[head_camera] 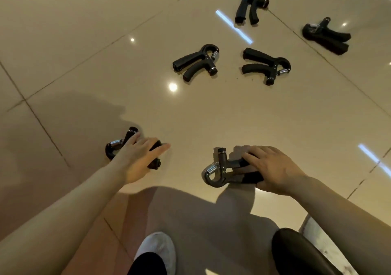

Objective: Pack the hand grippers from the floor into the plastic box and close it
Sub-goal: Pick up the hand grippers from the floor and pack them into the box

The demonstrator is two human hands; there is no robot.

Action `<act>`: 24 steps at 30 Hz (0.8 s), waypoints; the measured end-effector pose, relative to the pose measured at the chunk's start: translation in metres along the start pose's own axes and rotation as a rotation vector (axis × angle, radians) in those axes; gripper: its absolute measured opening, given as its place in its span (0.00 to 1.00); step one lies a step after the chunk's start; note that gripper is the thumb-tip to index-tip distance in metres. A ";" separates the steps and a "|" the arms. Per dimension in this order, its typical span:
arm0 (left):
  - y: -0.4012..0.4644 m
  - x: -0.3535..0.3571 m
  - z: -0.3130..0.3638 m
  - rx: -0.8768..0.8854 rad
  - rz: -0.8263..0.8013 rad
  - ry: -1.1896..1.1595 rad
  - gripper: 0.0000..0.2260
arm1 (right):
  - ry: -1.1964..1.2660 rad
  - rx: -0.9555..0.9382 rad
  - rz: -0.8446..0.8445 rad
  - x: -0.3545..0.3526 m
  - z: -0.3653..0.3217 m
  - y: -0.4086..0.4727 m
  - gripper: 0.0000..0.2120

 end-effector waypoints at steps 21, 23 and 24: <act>-0.218 -0.336 0.244 0.845 0.813 -0.551 0.33 | 0.529 0.719 0.837 -0.110 -0.036 -0.444 0.21; -0.260 -0.363 0.279 0.945 0.863 -0.529 0.34 | 0.548 0.767 0.965 -0.114 -0.057 -0.502 0.21; -0.279 -0.372 0.296 0.990 0.873 -0.524 0.34 | 0.567 0.785 1.026 -0.114 -0.068 -0.530 0.20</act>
Point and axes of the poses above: each hand's wrist, its own y-axis towards the middle knuckle, its own x-axis out of the palm, z = x × y, the point moved 8 cm from there along y, towards the middle knuckle, and after that the axes turned 13 degrees about -z, right-handed, at the moved point
